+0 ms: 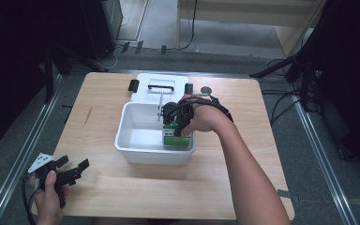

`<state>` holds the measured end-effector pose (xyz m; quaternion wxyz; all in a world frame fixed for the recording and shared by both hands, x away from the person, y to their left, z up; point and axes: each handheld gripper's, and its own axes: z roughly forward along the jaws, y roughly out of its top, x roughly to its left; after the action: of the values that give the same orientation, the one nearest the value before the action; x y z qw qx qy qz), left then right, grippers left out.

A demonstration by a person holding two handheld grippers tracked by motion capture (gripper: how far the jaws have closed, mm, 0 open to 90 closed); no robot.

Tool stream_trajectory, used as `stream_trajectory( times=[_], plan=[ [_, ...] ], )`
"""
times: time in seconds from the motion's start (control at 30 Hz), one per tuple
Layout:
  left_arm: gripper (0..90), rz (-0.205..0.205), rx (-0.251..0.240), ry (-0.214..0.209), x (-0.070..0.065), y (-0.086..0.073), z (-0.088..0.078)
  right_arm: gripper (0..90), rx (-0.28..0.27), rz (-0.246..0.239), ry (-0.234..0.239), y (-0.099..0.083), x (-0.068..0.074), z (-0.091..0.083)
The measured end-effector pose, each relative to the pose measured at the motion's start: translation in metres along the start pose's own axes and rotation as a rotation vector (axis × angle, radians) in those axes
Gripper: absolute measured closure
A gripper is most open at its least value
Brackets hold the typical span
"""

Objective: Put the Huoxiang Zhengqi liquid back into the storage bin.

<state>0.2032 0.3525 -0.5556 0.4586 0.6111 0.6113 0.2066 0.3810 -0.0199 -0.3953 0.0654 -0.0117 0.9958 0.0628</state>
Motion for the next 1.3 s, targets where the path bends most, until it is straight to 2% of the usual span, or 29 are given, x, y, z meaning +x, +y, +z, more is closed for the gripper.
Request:
stream_trajectory(
  times=[0.13, 0.33, 0.53, 0.63, 0.93, 1.1, 1.3],
  plan=[
    [4.5, 0.0, 0.001, -0.001, 0.0, 0.0, 0.0, 61.9, 0.009, 0.001, 0.005, -0.001, 0.0, 0.004],
    [4.5, -0.001, 0.002, 0.0, 0.0, 0.0, 0.0, 60.4, -0.009, 0.012, 0.009, -0.004, 0.0, 0.002],
    [4.5, -0.002, 0.005, -0.001, 0.0, 0.0, 0.0, 50.7, -0.057, 0.053, -0.003, -0.008, 0.0, -0.008],
    [4.5, -0.002, 0.006, 0.0, 0.0, 0.0, 0.0, 47.3, -0.102, 0.065, 0.0, -0.009, 0.001, -0.015],
    [4.5, -0.002, 0.007, 0.0, 0.0, 0.0, 0.0, 38.8, -0.176, 0.157, -0.017, -0.019, 0.004, -0.036],
    [4.5, -0.003, 0.007, 0.0, 0.0, 0.0, 0.0, 37.1, -0.218, 0.201, -0.041, -0.031, 0.005, -0.046],
    [4.5, -0.002, 0.008, 0.0, 0.0, 0.0, 0.0, 36.1, -0.295, 0.293, -0.05, -0.053, 0.005, -0.052]
  ],
)
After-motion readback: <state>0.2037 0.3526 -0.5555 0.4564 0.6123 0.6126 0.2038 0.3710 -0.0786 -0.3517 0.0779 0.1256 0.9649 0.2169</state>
